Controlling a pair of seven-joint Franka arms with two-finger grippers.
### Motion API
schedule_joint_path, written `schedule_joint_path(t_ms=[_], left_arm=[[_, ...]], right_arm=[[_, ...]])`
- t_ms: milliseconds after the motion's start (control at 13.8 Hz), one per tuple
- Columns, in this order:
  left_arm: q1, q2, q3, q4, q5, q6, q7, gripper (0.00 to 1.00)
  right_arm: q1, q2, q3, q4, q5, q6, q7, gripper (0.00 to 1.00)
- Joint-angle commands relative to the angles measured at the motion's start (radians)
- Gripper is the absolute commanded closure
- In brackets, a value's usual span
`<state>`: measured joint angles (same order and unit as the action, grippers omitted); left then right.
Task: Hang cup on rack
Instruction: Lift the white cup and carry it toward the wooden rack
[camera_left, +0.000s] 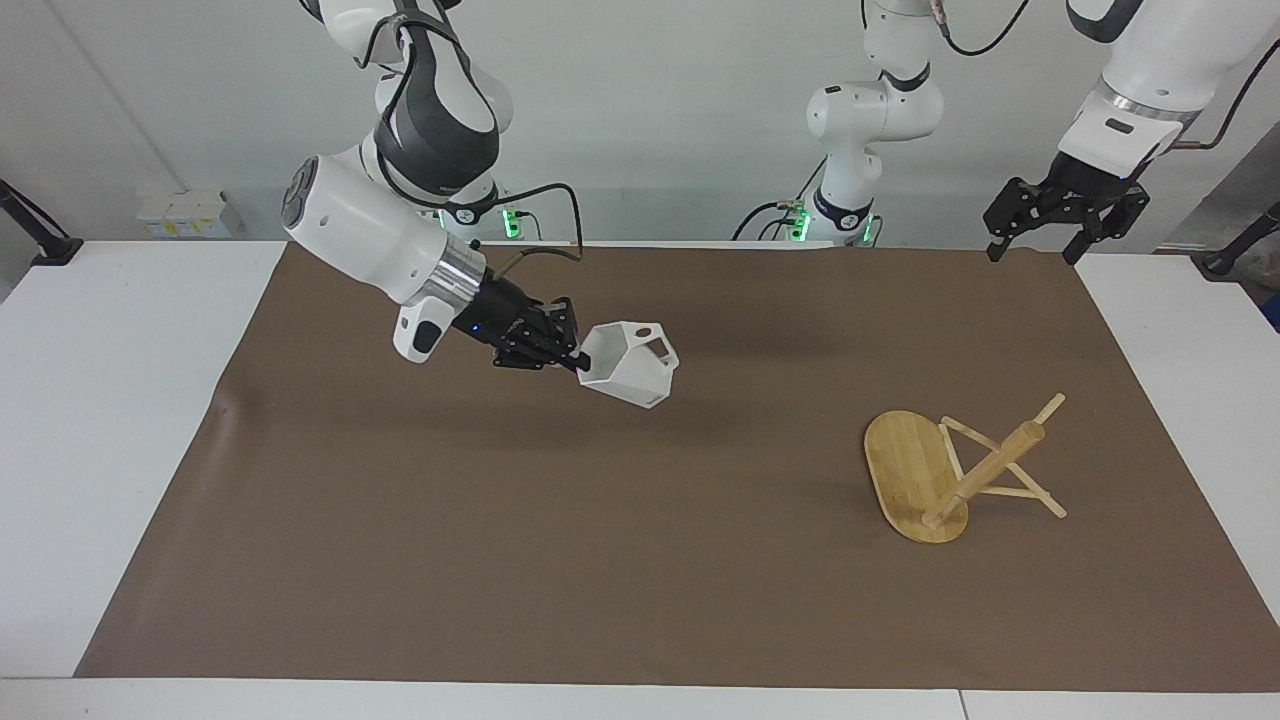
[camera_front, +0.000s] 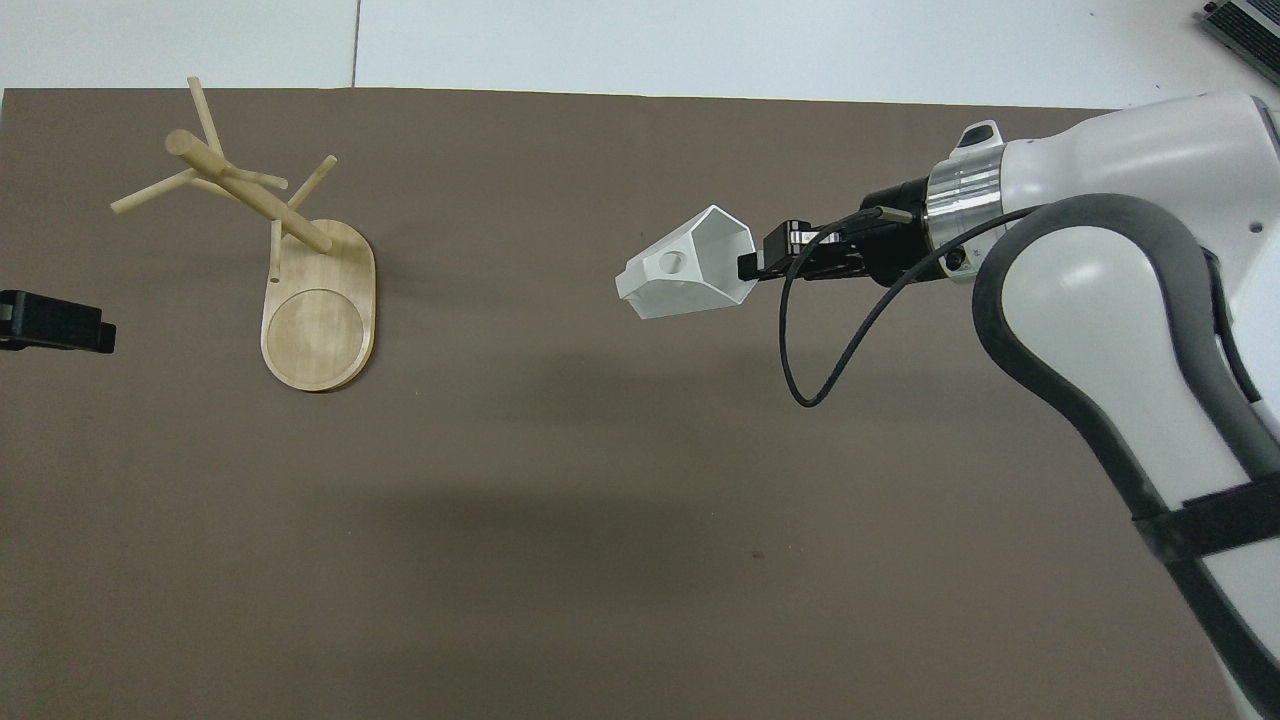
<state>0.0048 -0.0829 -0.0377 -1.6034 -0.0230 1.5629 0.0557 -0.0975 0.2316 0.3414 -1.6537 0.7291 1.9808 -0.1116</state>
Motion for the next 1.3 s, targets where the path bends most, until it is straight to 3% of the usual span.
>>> schedule_joint_path(t_ms=[0,289,1230], left_arm=[[0.004,-0.009,-0.002,-0.01,0.014,0.0,-0.008,0.0],[0.004,-0.009,-0.002,-0.01,0.014,0.0,-0.008,0.0],[0.004,-0.009,-0.002,-0.01,0.014,0.0,-0.008,0.0]], right_arm=[[-0.016,-0.011,0.031,0.0,0.044,-0.031,-0.062,1.0],[-0.014,-0.012,0.07,0.0,0.182,-0.023,-0.062,1.0],[-0.008,-0.011,0.171,-0.001,0.299,0.095,-0.033,1.0]])
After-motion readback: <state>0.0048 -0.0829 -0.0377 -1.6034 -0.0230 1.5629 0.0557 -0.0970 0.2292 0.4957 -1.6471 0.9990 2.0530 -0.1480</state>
